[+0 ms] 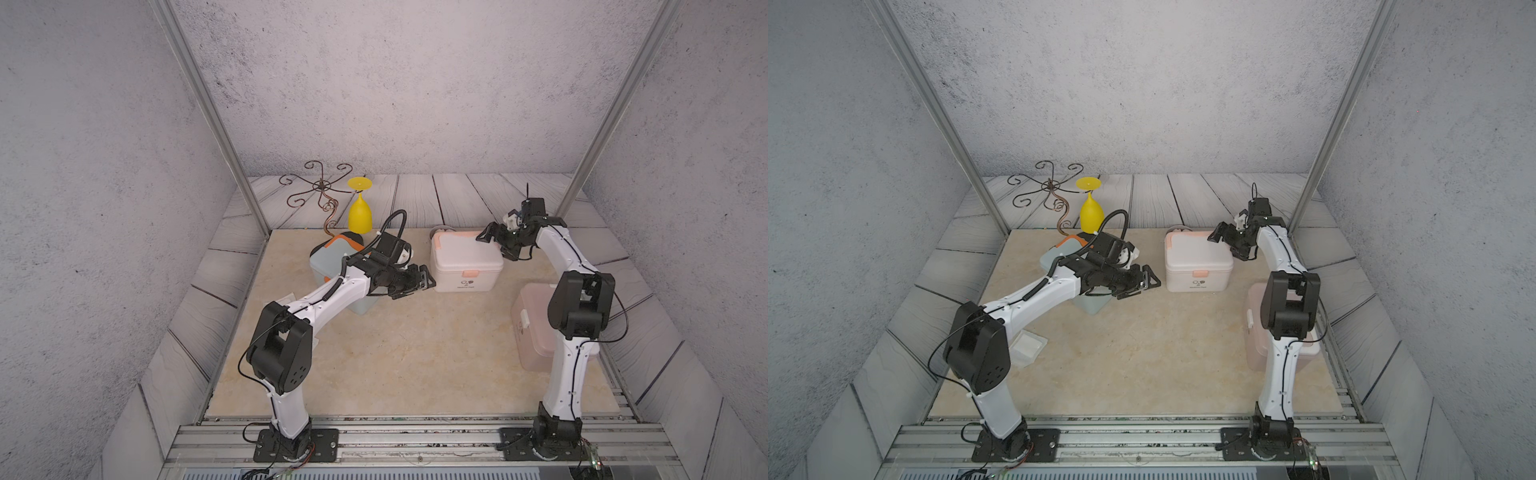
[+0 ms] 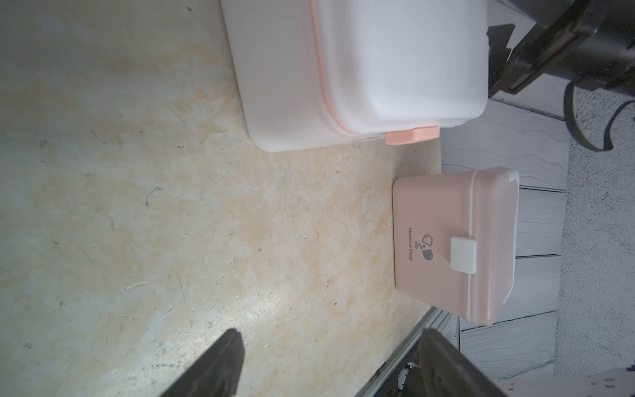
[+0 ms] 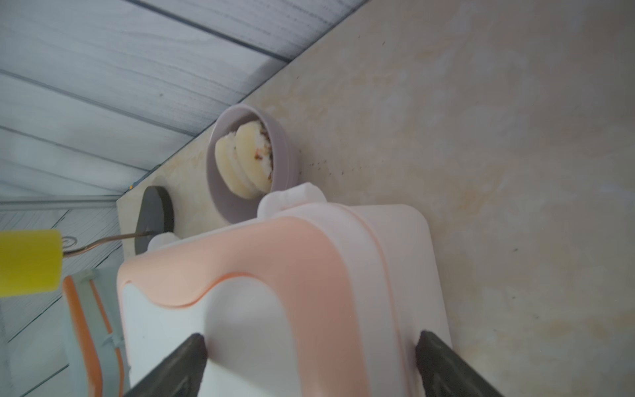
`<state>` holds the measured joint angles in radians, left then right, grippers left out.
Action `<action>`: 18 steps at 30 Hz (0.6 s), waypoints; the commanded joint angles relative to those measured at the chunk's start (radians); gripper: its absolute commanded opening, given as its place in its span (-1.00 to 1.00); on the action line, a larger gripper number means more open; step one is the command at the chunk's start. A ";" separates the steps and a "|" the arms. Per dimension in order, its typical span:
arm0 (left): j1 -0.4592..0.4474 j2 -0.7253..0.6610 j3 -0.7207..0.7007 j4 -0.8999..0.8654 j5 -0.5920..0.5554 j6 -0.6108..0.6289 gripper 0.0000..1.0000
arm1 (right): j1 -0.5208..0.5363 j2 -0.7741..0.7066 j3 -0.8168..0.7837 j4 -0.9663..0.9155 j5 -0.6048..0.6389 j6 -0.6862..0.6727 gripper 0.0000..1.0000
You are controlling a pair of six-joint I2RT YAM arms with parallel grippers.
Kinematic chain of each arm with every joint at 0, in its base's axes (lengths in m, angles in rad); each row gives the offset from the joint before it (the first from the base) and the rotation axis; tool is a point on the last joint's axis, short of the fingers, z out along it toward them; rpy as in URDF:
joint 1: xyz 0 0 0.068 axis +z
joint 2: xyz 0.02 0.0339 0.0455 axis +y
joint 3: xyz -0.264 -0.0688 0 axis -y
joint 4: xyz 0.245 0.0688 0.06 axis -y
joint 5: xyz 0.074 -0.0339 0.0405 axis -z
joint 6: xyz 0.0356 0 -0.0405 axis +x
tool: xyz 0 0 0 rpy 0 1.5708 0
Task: Open first aid kits and take out gauze
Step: Move the first aid kit to the center of the board.
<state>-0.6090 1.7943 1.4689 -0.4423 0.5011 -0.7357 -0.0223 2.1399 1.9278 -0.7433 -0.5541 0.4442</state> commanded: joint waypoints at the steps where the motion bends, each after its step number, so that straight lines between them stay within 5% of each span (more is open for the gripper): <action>1: 0.029 -0.050 -0.028 -0.033 -0.010 0.028 0.66 | 0.036 -0.172 -0.152 0.033 -0.112 -0.009 0.89; 7: 0.070 -0.095 -0.057 -0.053 -0.022 0.043 0.65 | 0.140 -0.375 -0.404 0.029 -0.111 -0.041 0.88; 10: 0.084 -0.119 -0.080 -0.054 -0.030 0.045 0.65 | 0.154 -0.467 -0.445 -0.082 0.007 -0.083 0.88; 14: 0.097 -0.132 -0.100 -0.045 -0.035 0.043 0.65 | 0.142 -0.503 -0.336 -0.199 0.229 -0.123 0.89; 18: 0.100 -0.113 -0.098 0.007 -0.002 0.022 0.65 | 0.140 -0.384 -0.160 -0.178 0.212 -0.155 0.89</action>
<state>-0.5171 1.6752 1.3773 -0.4641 0.4850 -0.7132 0.1211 1.6958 1.6733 -0.9058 -0.4011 0.3408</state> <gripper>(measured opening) 0.824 0.945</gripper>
